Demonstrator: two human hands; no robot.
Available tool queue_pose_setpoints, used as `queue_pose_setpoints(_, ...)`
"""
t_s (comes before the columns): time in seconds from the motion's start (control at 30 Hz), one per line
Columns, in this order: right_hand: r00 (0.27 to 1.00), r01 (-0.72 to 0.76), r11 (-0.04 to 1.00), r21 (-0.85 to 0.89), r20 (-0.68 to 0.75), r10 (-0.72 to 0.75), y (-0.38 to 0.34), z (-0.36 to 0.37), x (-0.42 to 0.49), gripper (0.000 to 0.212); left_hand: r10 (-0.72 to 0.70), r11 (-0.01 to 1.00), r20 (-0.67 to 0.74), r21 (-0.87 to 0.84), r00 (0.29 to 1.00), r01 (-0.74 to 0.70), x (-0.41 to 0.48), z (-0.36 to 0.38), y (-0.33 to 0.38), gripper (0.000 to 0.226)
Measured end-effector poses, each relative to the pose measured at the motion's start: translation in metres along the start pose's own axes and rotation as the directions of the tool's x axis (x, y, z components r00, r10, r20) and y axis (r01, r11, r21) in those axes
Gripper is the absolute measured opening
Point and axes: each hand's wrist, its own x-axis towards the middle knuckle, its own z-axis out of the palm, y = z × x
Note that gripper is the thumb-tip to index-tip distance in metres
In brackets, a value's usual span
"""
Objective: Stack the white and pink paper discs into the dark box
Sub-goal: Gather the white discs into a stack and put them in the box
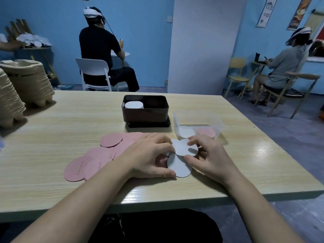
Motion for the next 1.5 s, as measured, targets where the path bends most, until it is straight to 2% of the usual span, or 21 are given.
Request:
queue_pose_setpoints(0.17,1.000,-0.001,1.000,-0.013,0.002,0.001,0.000,0.000,0.000,0.033,0.048,0.999,-0.053,0.021,0.997,-0.047,0.001,-0.002,0.004,0.055)
queue_pose_setpoints(0.37,0.998,-0.048,0.998,0.038,-0.031,0.049,0.003,0.001,0.000,0.031,0.047,0.998,-0.067,0.050,0.997,-0.044,0.001,-0.001,0.007,0.050)
queue_pose_setpoints(0.43,0.996,-0.069,0.996,0.055,-0.047,0.071,0.004,0.001,-0.001,0.030,0.045,0.998,-0.058,0.035,0.997,-0.043,0.001,-0.001,0.006,0.053)
queue_pose_setpoints(0.63,0.992,-0.079,0.997,0.025,-0.092,0.081,0.007,0.001,-0.001,0.029,0.017,0.998,0.039,0.066,0.999,-0.019,0.008,0.000,0.010,0.083)
queue_pose_setpoints(0.9,0.992,-0.074,0.997,0.027,-0.099,0.077,0.008,0.001,0.000,0.030,0.041,0.999,-0.046,0.004,0.998,-0.041,0.009,0.002,0.007,0.066)
queue_pose_setpoints(1.17,0.996,-0.084,0.994,0.069,-0.025,0.086,0.010,0.001,-0.001,0.037,-0.055,0.996,-0.215,-0.074,0.975,0.040,-0.008,-0.010,-0.009,0.062)
queue_pose_setpoints(1.33,0.996,-0.023,0.991,0.129,0.090,0.012,0.006,0.000,-0.002,0.048,-0.058,0.998,-0.171,-0.032,0.984,0.053,0.000,-0.007,-0.001,0.066)
queue_pose_setpoints(1.5,0.993,-0.008,0.987,0.159,0.113,-0.011,0.006,-0.001,-0.001,0.054,-0.048,0.999,-0.209,0.012,0.977,0.052,0.007,-0.002,0.003,0.060)
